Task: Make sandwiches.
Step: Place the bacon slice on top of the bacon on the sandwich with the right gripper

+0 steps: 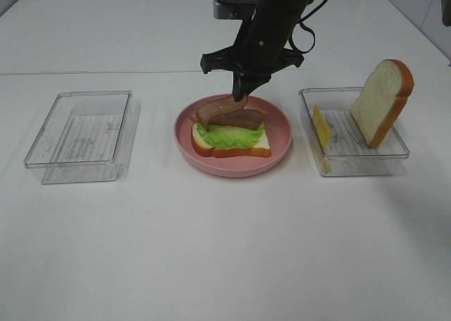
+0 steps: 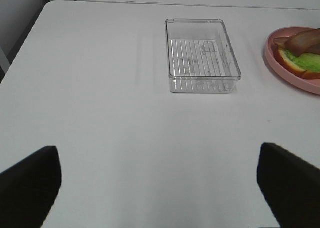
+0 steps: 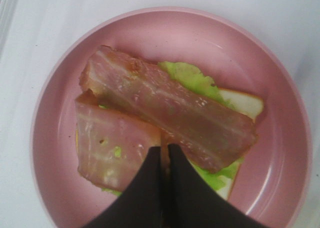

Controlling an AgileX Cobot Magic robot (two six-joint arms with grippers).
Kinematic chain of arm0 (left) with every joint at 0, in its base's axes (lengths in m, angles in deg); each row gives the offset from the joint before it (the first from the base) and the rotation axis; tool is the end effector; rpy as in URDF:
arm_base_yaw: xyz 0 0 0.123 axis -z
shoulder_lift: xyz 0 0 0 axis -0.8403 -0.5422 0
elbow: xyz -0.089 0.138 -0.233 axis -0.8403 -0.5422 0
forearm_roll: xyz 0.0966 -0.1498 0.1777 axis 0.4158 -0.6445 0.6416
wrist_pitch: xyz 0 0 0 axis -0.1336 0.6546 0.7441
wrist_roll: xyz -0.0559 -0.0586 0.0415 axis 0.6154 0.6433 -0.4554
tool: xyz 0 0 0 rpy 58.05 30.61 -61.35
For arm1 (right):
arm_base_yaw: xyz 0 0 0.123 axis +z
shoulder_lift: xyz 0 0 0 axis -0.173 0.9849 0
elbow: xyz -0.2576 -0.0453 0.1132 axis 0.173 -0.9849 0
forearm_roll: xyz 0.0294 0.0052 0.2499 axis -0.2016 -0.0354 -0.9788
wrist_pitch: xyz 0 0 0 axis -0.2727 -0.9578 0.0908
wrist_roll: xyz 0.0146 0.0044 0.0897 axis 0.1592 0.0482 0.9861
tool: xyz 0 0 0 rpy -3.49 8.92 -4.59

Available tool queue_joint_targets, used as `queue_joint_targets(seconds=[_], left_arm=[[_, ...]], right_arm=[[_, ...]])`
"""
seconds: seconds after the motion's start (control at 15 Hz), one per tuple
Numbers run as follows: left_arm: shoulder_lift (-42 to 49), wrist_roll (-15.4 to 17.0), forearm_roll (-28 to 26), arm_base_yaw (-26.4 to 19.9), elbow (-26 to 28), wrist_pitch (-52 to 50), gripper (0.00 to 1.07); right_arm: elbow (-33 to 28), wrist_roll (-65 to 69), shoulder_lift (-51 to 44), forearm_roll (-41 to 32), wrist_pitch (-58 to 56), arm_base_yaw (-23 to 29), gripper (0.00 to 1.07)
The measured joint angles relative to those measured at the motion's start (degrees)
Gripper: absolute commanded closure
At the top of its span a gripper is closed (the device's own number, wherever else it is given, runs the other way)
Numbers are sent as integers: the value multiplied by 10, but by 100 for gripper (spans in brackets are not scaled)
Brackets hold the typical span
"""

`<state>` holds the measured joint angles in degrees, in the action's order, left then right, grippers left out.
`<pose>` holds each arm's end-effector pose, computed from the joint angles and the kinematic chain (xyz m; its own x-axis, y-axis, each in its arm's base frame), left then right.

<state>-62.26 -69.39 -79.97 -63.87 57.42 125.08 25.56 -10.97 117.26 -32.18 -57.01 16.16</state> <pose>-0.0083 -0.0067 0.2809 -0.4462 -0.0645 -0.8926 -0.0671 0.9970 -0.0386 0.4487 0.2285 0.1824 -0.8645 -0.3392 -0.3708 -0.4021 0.9095 0.1054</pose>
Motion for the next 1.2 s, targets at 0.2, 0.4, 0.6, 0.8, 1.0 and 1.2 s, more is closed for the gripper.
queue_joint_targets(seconds=[0.2,0.4,0.6,0.8,1.0,1.2], left_arm=[[0,0,0,0,0,0,6],[0,0,0,0,0,0,6],[0,0,0,0,0,0,6],[0,0,0,0,0,0,6],[0,0,0,0,0,0,6],[0,0,0,0,0,0,6]], right_arm=[[0,18,0,37,-5,0,107],[0,22,0,38,-5,0,107],[0,42,0,48,-28,0,107],[0,47,0,51,-36,0,107],[0,47,0,52,-40,0,107],[0,48,0,52,-40,0,107]])
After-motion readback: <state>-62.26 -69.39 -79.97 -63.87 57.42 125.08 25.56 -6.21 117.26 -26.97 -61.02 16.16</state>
